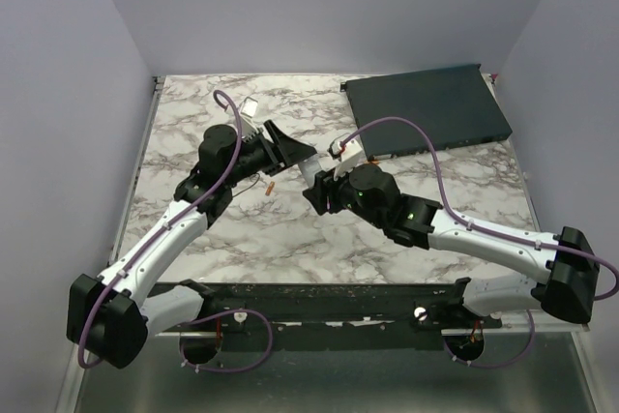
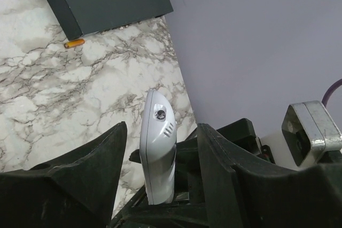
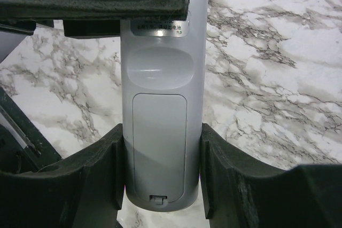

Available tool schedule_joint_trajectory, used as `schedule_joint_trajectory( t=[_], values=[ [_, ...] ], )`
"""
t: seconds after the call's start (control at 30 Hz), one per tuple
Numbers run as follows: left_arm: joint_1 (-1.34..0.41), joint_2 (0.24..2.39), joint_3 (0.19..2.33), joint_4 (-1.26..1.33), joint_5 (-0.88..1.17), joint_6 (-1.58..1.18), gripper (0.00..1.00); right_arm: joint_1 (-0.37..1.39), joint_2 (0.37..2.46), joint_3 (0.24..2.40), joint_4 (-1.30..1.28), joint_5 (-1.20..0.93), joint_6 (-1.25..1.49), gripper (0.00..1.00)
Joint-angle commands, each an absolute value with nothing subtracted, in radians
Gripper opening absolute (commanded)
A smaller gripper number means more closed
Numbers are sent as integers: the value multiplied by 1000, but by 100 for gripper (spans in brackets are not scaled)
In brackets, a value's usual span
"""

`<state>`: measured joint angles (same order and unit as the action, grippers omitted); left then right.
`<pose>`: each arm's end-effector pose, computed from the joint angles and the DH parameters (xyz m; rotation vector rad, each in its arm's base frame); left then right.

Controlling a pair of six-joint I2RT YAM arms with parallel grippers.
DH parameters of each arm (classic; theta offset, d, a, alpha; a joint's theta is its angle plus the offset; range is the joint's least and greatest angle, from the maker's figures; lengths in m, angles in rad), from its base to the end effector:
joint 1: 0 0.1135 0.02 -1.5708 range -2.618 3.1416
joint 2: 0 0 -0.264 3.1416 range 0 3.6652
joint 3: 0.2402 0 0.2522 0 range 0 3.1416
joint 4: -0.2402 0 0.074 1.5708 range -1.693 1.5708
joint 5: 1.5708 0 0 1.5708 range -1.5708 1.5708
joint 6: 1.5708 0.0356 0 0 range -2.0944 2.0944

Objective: Load the batteries into the remote control
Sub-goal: Adjust the remote control.

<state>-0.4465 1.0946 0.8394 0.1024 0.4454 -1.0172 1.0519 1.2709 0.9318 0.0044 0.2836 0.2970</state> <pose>0.2243 -0.1244 0.3282 -0.1814 1.9352 -1.4151 0.1550 0.2514 0.3053 -0.5304 1.8706 0.6431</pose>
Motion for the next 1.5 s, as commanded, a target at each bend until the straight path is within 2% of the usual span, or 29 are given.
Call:
schedule_joint_trajectory(
  t=[0.0, 0.33, 0.63, 0.73, 0.8, 0.93, 0.97, 1.03, 1.27, 1.47],
  values=[
    [-443, 1112, 857, 115, 503, -1012, 55, 1050, 1242, 926, 23, 256, 269, 8],
    [-443, 1114, 867, 84, 527, -990, 44, 1050, 1244, 930, 21, 251, 244, 8],
    [-443, 1121, 867, 64, 542, -976, 27, 1051, 1242, 928, 21, 264, 225, 8],
    [-443, 1122, 864, 68, 548, -971, 14, 1050, 1239, 927, 21, 268, 217, 13],
    [-443, 1115, 857, 81, 555, -967, 0, 1050, 1232, 925, 17, 267, 213, 23],
    [-443, 1100, 839, 100, 565, -964, 0, 1050, 1193, 917, 19, 242, 200, 55],
    [-442, 1102, 839, 101, 575, -962, 0, 1051, 1177, 913, 23, 228, 189, 61],
    [-435, 1111, 842, 95, 602, -962, 0, 1051, 1144, 907, 27, 207, 161, 66],
    [-386, 1123, 828, 88, 727, -989, 0, 1051, 1012, 863, 8, 203, 28, 68],
    [-346, 1086, 799, 54, 813, -983, 0, 1051, 869, 756, 2, 24, -188, 64]
  ],
)
